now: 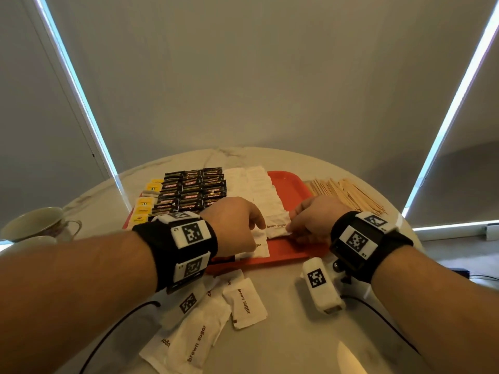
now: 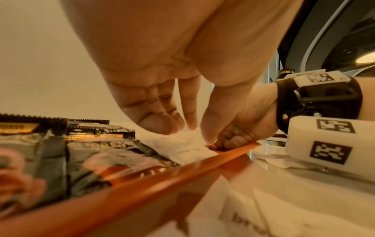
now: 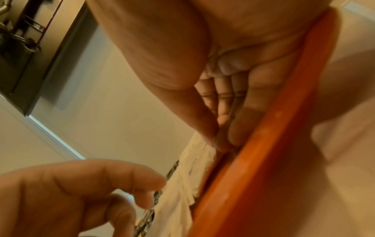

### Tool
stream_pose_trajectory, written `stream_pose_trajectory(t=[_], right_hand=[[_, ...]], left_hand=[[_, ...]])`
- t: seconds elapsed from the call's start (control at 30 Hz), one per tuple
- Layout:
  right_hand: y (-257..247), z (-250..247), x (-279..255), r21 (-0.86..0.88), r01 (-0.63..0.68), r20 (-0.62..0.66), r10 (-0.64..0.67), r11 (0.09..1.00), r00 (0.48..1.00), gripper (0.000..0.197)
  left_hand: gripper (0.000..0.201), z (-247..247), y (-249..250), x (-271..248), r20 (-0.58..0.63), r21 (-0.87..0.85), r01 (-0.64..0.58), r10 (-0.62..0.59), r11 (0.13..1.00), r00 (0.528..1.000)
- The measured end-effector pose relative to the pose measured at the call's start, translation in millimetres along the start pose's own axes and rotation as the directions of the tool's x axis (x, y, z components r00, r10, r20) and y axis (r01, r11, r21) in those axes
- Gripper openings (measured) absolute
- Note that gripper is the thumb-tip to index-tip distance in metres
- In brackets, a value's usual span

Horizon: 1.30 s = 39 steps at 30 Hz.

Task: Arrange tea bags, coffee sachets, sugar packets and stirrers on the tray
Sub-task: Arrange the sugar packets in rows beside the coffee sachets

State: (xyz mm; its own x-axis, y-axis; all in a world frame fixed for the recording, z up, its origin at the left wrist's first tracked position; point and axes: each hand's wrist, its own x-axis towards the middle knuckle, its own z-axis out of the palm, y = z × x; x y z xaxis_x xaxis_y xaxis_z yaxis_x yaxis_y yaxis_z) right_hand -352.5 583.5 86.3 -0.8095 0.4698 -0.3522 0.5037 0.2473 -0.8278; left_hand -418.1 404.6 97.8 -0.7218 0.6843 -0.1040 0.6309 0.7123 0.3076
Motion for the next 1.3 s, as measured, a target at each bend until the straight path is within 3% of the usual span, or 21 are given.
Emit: stream_pose_trajectory(t=[0.17,0.23,0.3,0.43,0.53,0.77,0.9,1.13,1.3], right_hand=[[3.6,-0.6,0.8,-0.017,0.035,-0.05,-0.036,0.999,0.998,0.023],[4.7,0.0,-0.5,-0.012,0.091,-0.079,-0.092,0.996,0.993,0.015],[3.5,2.2,-2.1,0.002,0.122,-0.06,-0.122,0.992,0.991,0.005],[-1.2,6.7,-2.2,0.058,0.113,-0.002,-0.113,0.992,0.994,0.01],[-0.9,5.8,3.7,0.152,0.164,-0.096,-0.15,0.975,0.984,0.009],[8.4,6.6,8.6,0.287,0.141,-0.125,-0.109,0.947,0.986,0.01],[9.3,7.1,10.1,0.374,0.152,-0.204,-0.079,0.915,0.976,0.009],[8.6,14.5,12.5,0.469,0.118,-0.042,-0.111,0.875,0.993,0.04],[0.9,18.3,18.7,0.482,0.102,-0.019,-0.106,0.87,0.994,0.054]], left_hand=[[0.053,6.2,9.3,1.7,0.049,0.035,-0.05,0.049,0.998,0.998],[0.053,9.5,10.6,2.6,0.066,0.081,-0.054,0.049,0.995,0.997],[0.051,12.4,11.5,3.5,0.08,0.11,-0.056,0.047,0.992,0.996],[0.044,15.9,14.1,6.0,0.077,0.133,-0.051,0.041,0.99,0.996],[0.043,16.7,14.1,7.4,0.07,0.123,-0.046,0.038,0.991,0.997],[0.055,17.2,19.0,9.8,0.142,0.171,-0.125,0.101,0.977,0.985],[0.058,16.5,23.3,11.9,0.191,0.231,-0.133,0.089,0.964,0.978],[0.059,15.4,24.4,12.0,0.178,0.209,-0.126,0.089,0.97,0.98],[0.059,16.3,23.3,10.7,0.176,0.188,-0.121,0.088,0.975,0.98]])
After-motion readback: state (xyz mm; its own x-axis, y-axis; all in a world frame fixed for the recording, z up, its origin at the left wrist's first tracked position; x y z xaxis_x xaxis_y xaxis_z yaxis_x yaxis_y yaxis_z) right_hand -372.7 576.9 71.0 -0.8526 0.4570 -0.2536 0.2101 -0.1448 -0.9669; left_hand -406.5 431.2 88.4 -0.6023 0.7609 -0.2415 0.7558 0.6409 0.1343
